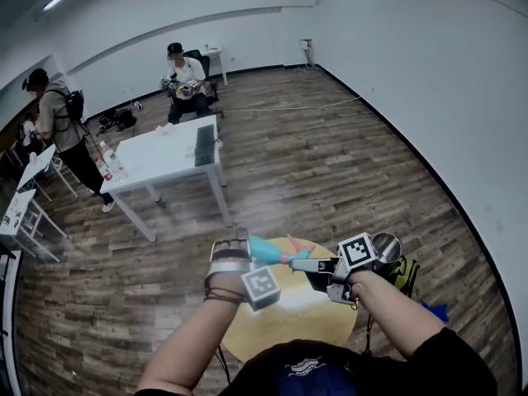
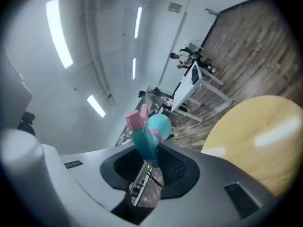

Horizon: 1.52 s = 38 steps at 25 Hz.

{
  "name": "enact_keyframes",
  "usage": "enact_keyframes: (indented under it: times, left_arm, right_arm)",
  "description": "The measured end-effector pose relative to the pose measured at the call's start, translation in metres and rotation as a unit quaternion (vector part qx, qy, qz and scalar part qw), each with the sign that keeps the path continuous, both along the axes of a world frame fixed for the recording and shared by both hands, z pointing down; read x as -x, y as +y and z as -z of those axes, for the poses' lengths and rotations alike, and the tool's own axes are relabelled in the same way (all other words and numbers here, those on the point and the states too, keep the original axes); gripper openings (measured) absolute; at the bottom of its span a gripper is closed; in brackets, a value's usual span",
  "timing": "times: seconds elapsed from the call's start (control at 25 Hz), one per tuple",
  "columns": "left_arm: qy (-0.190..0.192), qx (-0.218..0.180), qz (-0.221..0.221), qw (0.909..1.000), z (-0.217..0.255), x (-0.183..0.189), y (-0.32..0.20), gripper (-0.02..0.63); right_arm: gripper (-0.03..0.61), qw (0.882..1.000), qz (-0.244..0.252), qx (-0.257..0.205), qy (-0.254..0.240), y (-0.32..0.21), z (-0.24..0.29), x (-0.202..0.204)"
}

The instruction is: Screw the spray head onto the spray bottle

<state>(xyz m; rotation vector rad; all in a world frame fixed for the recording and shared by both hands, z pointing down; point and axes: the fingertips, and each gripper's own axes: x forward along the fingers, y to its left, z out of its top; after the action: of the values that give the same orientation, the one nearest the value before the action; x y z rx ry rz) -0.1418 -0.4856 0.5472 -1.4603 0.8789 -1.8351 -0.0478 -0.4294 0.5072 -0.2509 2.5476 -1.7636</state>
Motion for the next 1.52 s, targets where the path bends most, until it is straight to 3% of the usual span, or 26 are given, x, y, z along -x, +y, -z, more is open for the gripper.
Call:
enact_keyframes:
  times: [0.08, 0.2, 0.28, 0.32, 0.36, 0.4, 0.44, 0.52, 0.56, 0.6, 0.64, 0.68, 0.76, 0.88, 1.04, 1.2, 1.24, 1.28, 1.32, 1.44, 1.48, 1.52]
  left_arm:
    - [0.022, 0.014, 0.002, 0.9997, -0.004, 0.001, 0.002, 0.456]
    - [0.056, 0.039, 0.013, 0.9976, -0.014, 0.003, 0.003, 0.456]
    - [0.075, 0.053, 0.028, 0.9954, -0.019, 0.010, 0.004, 0.456]
    - [0.081, 0.059, 0.034, 0.9944, -0.021, 0.015, 0.005, 0.456]
    - [0.084, 0.064, 0.038, 0.9936, -0.022, 0.019, 0.005, 0.456]
    - [0.085, 0.068, 0.041, 0.9932, -0.023, 0.023, 0.006, 0.456]
    - [0.085, 0.071, 0.042, 0.9930, -0.024, 0.025, 0.006, 0.456]
    - [0.085, 0.075, 0.040, 0.9928, -0.025, 0.025, 0.005, 0.456]
    - [0.084, 0.077, 0.038, 0.9928, -0.026, 0.021, 0.005, 0.456]
    - [0.082, 0.080, 0.035, 0.9928, -0.027, 0.017, 0.005, 0.456]
    - [0.080, 0.083, 0.031, 0.9928, -0.029, 0.013, 0.006, 0.456]
    - [0.078, 0.086, 0.028, 0.9928, -0.030, 0.009, 0.008, 0.456]
    - [0.077, 0.091, 0.025, 0.9926, -0.033, 0.007, 0.010, 0.456]
    - [0.074, 0.096, 0.027, 0.9922, -0.037, 0.008, 0.011, 0.456]
    - [0.068, 0.101, 0.030, 0.9921, -0.038, 0.010, 0.012, 0.456]
    - [0.073, 0.101, 0.030, 0.9917, -0.039, 0.012, 0.012, 0.456]
    - [0.075, 0.101, 0.030, 0.9915, -0.039, 0.012, 0.010, 0.456]
    - [0.077, 0.102, 0.030, 0.9913, -0.038, 0.012, 0.009, 0.456]
    - [0.079, 0.103, 0.030, 0.9911, -0.035, 0.012, 0.008, 0.456]
    - [0.085, 0.103, 0.034, 0.9905, -0.028, 0.015, 0.005, 0.456]
    - [0.085, 0.101, 0.038, 0.9905, -0.026, 0.019, 0.004, 0.456]
    - [0.085, 0.099, 0.042, 0.9905, -0.024, 0.024, 0.002, 0.456]
  right_arm:
    - [0.163, 1.000, -0.021, -0.017, -0.008, -0.005, 0.004, 0.001]
    - [0.347, 0.988, -0.034, -0.140, 0.053, -0.012, 0.016, -0.004]
    - [0.408, 0.965, -0.045, -0.237, 0.100, -0.016, 0.026, -0.013]
    - [0.410, 0.943, -0.055, -0.299, 0.133, -0.016, 0.030, -0.019]
    - [0.410, 0.906, -0.063, -0.377, 0.180, -0.017, 0.032, -0.025]
    - [0.410, 0.849, -0.063, -0.468, 0.236, -0.015, 0.032, -0.028]
    - [0.410, 0.769, -0.048, -0.565, 0.294, -0.011, 0.030, -0.027]
    - [0.402, 0.574, 0.007, -0.731, 0.369, 0.003, 0.020, -0.016]
    - [0.399, 0.489, 0.032, -0.781, 0.386, 0.011, 0.014, -0.010]
    - [0.388, 0.429, 0.049, -0.810, 0.396, 0.016, 0.007, -0.004]
    - [0.382, 0.396, 0.056, -0.823, 0.403, 0.019, 0.002, -0.001]
    - [0.377, 0.381, 0.054, -0.828, 0.407, 0.019, -0.001, 0.001]
    - [0.326, 0.374, 0.039, -0.828, 0.415, 0.013, -0.001, 0.002]
    - [0.216, 0.377, 0.034, -0.825, 0.420, 0.006, 0.001, 0.001]
    - [0.215, 0.372, 0.037, -0.827, 0.420, 0.005, 0.000, 0.003]
    - [0.213, 0.379, 0.032, -0.827, 0.415, 0.007, 0.001, 0.005]
    - [0.215, 0.387, 0.031, -0.825, 0.411, 0.006, 0.003, 0.005]
    - [0.214, 0.403, 0.029, -0.820, 0.405, 0.005, 0.005, 0.005]
    - [0.215, 0.426, 0.027, -0.814, 0.395, 0.004, 0.009, 0.004]
    - [0.254, 0.516, 0.009, -0.783, 0.347, -0.001, 0.029, -0.010]
    - [0.255, 0.536, 0.000, -0.775, 0.334, -0.004, 0.039, -0.019]
    - [0.255, 0.548, -0.006, -0.771, 0.325, -0.010, 0.051, -0.031]
